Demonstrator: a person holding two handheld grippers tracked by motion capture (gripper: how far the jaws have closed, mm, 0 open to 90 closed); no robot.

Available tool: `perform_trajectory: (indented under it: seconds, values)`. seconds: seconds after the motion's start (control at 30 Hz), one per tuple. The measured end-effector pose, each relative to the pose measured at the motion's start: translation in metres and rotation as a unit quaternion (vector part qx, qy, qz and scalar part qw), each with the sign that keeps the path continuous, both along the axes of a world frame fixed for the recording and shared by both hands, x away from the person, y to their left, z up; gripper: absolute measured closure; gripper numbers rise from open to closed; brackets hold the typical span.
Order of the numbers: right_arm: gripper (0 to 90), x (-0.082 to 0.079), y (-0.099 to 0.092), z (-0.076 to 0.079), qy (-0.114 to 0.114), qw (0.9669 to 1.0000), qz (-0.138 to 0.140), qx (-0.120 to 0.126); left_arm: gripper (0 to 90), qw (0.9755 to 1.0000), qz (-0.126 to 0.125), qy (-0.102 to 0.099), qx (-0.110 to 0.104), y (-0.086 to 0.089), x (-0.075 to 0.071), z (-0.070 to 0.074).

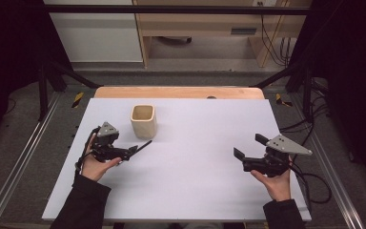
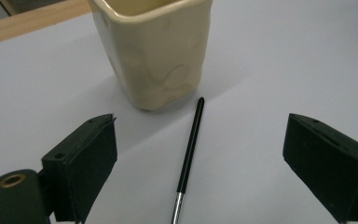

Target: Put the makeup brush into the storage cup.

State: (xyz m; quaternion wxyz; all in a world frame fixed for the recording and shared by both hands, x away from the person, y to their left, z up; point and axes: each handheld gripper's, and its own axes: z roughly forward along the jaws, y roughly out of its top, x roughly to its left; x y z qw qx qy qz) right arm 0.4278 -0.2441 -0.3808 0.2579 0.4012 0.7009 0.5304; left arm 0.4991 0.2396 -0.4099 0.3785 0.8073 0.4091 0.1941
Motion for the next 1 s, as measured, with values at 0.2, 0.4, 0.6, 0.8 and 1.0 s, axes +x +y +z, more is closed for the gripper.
perform_trajectory:
  seconds: [0.2, 0.4, 0.6, 0.8, 1.0]
  values:
    - [6.3, 0.000, 0.000, 0.000, 0.000, 1.0000, 0.003, 0.002, 12.2, 0.9997, 0.003, 0.021, 0.014, -0.002, 0.006, -0.011]
    - [6.3, 0.001, 0.001, -0.001, 0.002, 1.0000, 0.003, 0.000, 16.3, 0.9987, 0.001, 0.039, 0.034, -0.005, 0.012, -0.023]
    - [6.3, 0.001, 0.002, -0.001, 0.004, 1.0000, 0.004, -0.001, 20.9, 0.9969, -0.003, 0.058, 0.054, -0.007, 0.016, -0.035]
    - [6.4, 0.001, 0.002, -0.002, 0.006, 1.0000, 0.004, -0.002, 27.7, 0.9952, -0.005, 0.074, 0.065, -0.011, 0.018, -0.043]
    - [6.4, 0.002, 0.002, -0.002, 0.007, 1.0000, 0.005, -0.004, 36.9, 0.9934, -0.010, 0.086, 0.076, -0.013, 0.021, -0.048]
